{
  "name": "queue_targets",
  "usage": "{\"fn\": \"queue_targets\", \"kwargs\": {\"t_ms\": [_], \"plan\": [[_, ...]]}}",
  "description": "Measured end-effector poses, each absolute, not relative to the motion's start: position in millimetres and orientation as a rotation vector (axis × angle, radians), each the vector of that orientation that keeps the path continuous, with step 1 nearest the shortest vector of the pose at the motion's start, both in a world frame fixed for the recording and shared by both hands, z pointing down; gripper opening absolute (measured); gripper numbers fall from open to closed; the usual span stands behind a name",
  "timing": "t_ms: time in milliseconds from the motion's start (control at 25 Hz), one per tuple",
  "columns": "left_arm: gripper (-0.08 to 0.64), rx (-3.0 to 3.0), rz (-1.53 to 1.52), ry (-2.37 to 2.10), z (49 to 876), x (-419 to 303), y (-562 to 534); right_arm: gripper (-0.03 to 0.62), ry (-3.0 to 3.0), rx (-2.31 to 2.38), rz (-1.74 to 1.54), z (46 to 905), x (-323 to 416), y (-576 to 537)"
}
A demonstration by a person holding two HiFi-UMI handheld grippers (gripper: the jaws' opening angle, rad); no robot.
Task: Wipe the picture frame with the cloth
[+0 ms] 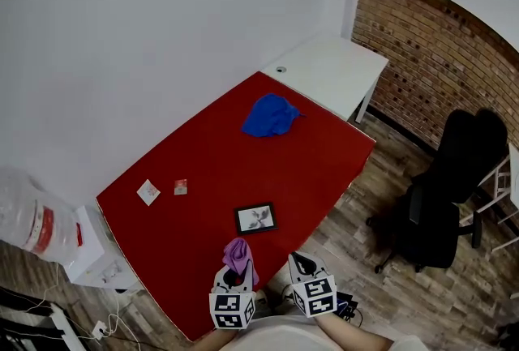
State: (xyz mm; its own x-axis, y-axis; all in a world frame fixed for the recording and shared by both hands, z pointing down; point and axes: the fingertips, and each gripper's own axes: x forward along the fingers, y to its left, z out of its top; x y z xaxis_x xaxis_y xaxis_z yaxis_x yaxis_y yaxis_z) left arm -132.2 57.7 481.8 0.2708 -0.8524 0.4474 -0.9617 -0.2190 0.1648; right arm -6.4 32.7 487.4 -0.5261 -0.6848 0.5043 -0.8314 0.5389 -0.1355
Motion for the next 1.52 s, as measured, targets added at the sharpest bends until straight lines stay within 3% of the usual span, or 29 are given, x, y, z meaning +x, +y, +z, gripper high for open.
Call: {"fn": "queue_targets", "kwargs": {"t_ms": [840,1040,1240,1520], "plan": [[0.061,2.171,0.535,-1.586,515.6,-142.8,23.6,0.003,-2.366,1.168,0.551,519.5,-23.7,13.2],[0.061,2.315,0.848,-1.478,556.2,-142.4,-13.1,0.003,-2.351,1.172,0.556,538.4,-27.5,-3.2],[0.061,2.493,1.414,-1.309,588.1,-150.3,-64.5,0.003,-2.344,1.18,0.583,551.3,-31.6,-10.9],[0.061,2.468,1.864,-1.063,644.7,-175.3,-124.3,0.003,-2.347,1.165,0.599,563.2,-40.9,-17.1]]}}
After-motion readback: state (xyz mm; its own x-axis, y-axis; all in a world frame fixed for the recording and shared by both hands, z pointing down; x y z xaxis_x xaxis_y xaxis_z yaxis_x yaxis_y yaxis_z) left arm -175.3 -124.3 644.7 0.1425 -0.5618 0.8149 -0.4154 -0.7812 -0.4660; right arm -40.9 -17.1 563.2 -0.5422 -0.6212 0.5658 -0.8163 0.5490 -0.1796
